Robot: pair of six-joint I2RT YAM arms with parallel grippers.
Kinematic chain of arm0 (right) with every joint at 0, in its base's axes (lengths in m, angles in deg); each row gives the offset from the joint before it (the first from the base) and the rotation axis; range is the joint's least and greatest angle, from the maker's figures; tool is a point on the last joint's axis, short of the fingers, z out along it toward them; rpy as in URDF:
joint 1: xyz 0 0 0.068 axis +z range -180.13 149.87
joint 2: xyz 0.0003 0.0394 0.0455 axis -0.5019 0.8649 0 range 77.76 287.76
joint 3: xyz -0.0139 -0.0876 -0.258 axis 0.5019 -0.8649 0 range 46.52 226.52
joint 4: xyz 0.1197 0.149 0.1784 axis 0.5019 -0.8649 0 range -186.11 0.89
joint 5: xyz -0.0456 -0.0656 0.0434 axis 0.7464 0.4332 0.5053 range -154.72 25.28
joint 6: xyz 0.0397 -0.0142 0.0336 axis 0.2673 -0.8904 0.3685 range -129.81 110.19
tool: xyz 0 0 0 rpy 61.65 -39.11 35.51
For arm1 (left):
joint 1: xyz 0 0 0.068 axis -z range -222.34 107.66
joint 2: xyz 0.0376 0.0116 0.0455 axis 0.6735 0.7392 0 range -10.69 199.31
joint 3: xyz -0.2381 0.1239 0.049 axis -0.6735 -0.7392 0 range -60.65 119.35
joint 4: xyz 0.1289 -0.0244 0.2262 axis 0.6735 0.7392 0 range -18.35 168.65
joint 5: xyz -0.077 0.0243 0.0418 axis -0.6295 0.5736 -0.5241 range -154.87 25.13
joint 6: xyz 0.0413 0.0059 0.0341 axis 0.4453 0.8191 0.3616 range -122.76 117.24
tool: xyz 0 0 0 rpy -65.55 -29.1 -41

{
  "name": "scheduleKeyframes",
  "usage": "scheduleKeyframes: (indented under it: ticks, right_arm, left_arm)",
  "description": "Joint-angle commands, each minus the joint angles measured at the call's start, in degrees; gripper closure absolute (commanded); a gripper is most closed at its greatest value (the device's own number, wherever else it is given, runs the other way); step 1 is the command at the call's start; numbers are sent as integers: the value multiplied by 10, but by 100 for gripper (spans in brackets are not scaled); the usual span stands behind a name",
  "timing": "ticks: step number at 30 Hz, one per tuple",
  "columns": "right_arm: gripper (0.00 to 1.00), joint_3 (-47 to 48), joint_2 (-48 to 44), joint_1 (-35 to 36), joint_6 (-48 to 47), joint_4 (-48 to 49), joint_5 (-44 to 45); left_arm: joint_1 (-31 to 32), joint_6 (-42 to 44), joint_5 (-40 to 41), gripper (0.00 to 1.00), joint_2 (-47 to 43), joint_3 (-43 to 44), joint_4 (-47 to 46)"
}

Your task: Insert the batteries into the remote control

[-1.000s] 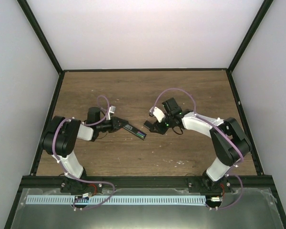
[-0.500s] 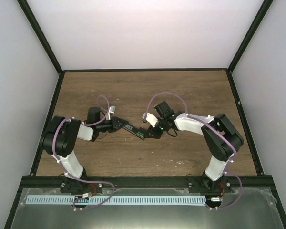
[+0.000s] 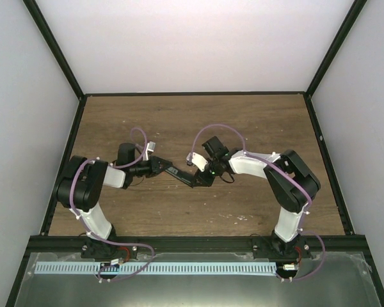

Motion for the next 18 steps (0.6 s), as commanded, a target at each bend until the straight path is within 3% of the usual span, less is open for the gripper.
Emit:
scheduleKeyframes:
  ticks: [1,18]
  right_arm:
    - [84,15,12,10,-12,-13,0]
    - [82,9,22,19,-13,-17,9]
  left_arm:
    - [-4,43,39,100,-1,4,29]
    - [-8,50,40,100,-4,5,37]
